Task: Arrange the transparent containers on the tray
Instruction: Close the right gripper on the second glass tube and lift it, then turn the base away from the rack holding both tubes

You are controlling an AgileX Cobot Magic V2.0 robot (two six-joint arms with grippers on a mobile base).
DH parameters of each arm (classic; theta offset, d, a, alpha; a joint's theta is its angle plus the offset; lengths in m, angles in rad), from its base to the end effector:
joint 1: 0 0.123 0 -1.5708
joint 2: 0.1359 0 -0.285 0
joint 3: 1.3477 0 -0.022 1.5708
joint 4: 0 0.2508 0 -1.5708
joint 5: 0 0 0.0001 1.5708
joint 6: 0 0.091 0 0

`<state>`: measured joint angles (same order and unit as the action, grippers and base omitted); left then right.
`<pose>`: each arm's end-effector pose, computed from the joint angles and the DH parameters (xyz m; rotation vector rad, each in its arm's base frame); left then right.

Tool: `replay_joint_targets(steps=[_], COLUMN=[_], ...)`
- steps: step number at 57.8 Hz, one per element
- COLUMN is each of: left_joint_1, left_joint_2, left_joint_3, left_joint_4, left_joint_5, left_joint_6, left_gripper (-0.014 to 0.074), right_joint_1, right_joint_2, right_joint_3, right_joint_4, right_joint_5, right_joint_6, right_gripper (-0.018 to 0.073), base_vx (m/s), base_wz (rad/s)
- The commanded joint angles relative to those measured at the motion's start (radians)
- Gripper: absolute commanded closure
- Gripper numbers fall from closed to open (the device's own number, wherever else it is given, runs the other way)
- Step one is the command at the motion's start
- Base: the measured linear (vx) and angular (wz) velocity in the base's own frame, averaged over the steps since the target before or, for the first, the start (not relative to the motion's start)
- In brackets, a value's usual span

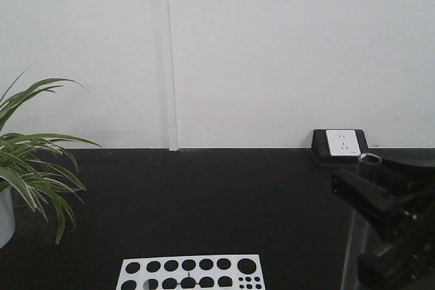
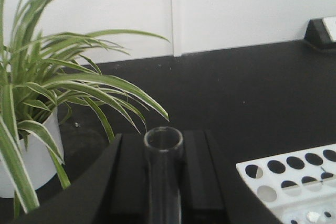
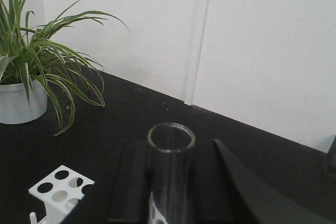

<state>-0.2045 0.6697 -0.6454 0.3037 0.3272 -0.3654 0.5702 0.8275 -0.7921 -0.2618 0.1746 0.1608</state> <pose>0.1381 -0.0197 0.3437 0.0481 1.8207 -0.1114 0.1512 0.0920 0.3813 -0.5238 1.6147 0.3166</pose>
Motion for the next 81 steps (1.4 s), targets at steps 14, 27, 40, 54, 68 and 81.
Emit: replay_joint_targets(steps=[14,27,40,54,68,81], left_joint_1=[-0.005,-0.005,-0.005,-0.005,-0.005,-0.005], left_joint_2=[-0.109,-0.113,-0.113,-0.113,-0.113,-0.113], left_joint_3=[0.041,0.065,0.065,0.065,0.065,0.065], left_joint_4=[-0.004,-0.044,-0.044,-0.044,-0.044,-0.044], left_joint_5=[-0.069,-0.093,-0.074,-0.072,-0.072,-0.072], left_joint_6=[0.045,0.045,0.045,0.045,0.045,0.045], left_gripper=[0.06,0.06,0.06,0.06,0.06,0.06], right_joint_1=[-0.001,-0.001,-0.001,-0.001,-0.001,-0.001], right_joint_2=[-0.122,-0.122,-0.122,-0.122,-0.122,-0.122], right_joint_3=[0.099,0.099,0.099,0.099,0.099,0.099], right_joint_4=[-0.001,-0.004,-0.004,-0.004,-0.004,-0.004], right_joint_5=[-0.131,-0.14,-0.14,-0.14,-0.14,-0.14], right_joint_6=[-0.003,-0.003,-0.003,-0.003,-0.003,-0.003], right_gripper=[0.0572,0.0572,0.0572,0.0571,0.0571,0.0571], base_vx=[0.0,0.0,0.0,0.0,0.0,0.0], base_wz=[0.0,0.0,0.0,0.0,0.0,0.0])
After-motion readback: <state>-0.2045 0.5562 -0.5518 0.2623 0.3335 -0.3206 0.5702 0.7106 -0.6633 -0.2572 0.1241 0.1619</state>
